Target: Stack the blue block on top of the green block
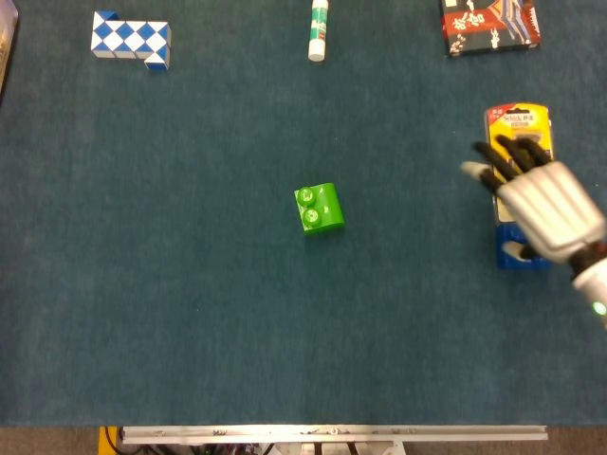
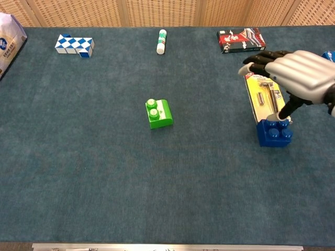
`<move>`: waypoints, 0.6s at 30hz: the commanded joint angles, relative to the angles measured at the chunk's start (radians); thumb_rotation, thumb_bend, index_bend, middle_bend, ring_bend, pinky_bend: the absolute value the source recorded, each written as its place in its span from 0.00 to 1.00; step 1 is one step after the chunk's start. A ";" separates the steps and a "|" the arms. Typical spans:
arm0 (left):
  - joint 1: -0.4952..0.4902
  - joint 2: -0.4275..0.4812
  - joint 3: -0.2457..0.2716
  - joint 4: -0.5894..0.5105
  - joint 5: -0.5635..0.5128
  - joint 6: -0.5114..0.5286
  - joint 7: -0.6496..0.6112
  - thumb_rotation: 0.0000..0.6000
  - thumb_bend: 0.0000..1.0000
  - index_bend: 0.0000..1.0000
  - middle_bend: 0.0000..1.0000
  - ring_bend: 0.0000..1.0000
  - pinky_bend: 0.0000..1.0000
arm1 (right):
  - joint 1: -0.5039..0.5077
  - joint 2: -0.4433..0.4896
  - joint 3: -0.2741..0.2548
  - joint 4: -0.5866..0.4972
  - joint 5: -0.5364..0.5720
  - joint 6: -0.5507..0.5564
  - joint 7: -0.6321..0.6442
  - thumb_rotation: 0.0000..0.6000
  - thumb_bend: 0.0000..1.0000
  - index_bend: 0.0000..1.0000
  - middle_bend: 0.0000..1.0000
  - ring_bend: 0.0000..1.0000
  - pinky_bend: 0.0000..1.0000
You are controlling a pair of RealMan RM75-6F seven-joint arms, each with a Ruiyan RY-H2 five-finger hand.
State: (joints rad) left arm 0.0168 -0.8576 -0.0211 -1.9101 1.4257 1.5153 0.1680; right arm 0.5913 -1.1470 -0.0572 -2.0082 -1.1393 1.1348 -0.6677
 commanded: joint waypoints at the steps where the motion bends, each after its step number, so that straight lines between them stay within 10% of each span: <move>1: -0.003 -0.001 0.001 0.002 0.001 -0.003 -0.002 1.00 0.20 0.25 0.02 0.00 0.09 | -0.021 0.062 -0.015 -0.085 0.116 0.004 -0.076 1.00 0.00 0.19 0.08 0.01 0.11; 18: -0.006 0.002 0.004 0.002 0.001 -0.005 -0.010 1.00 0.20 0.25 0.02 0.00 0.09 | 0.010 0.090 -0.048 -0.133 0.349 -0.022 -0.129 1.00 0.00 0.19 0.06 0.00 0.08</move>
State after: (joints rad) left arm 0.0111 -0.8558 -0.0167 -1.9084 1.4263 1.5104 0.1583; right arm 0.6005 -1.0536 -0.1030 -2.1454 -0.7944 1.1137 -0.7981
